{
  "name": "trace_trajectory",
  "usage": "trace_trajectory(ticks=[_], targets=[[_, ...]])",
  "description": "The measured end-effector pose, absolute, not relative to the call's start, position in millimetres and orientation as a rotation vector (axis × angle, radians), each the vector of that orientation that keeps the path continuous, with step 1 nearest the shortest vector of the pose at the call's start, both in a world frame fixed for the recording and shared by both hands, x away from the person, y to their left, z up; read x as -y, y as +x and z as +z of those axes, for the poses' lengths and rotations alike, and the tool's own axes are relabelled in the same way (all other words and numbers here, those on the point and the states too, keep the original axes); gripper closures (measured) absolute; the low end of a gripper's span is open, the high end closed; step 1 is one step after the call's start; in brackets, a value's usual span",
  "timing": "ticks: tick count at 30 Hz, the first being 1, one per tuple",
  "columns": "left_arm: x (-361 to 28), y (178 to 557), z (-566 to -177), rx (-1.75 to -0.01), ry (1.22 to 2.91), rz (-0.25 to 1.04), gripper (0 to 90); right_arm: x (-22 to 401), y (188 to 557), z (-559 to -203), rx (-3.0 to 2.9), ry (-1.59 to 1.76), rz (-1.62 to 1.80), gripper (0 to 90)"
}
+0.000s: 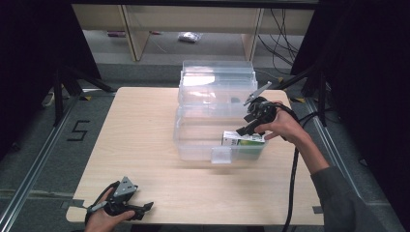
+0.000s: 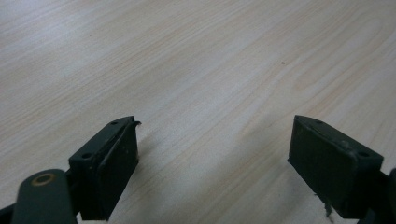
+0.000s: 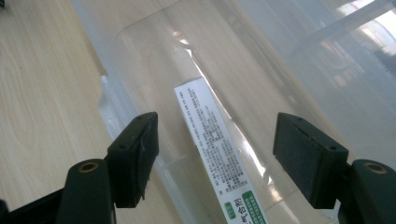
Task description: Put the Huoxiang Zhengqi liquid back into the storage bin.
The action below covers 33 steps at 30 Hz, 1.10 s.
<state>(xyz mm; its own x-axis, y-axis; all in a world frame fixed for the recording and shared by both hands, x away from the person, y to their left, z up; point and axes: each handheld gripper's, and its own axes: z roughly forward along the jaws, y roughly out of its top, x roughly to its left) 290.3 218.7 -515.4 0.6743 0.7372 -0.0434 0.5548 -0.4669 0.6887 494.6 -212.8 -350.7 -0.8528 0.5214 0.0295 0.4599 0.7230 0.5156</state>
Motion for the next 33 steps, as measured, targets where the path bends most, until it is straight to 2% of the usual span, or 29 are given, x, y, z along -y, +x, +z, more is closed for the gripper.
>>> trace_trajectory(ticks=[17,23,29,33], targets=[[-218.8,290.4,-515.3,-0.986,2.2,0.338,15.3,212.4,483.3,-351.5,-2.753,0.856,0.873,31.4],[-219.9,291.0,-514.6,-0.974,2.225,0.342,15.3,211.2,481.0,-352.4,-2.739,0.861,0.899,29.5],[-217.5,290.2,-516.1,-1.001,2.179,0.34,15.3,208.8,477.6,-354.4,-2.729,0.897,0.907,26.8],[-219.4,290.9,-515.0,-0.98,2.221,0.346,15.3,207.1,474.9,-354.9,-2.712,0.886,0.903,24.9]])
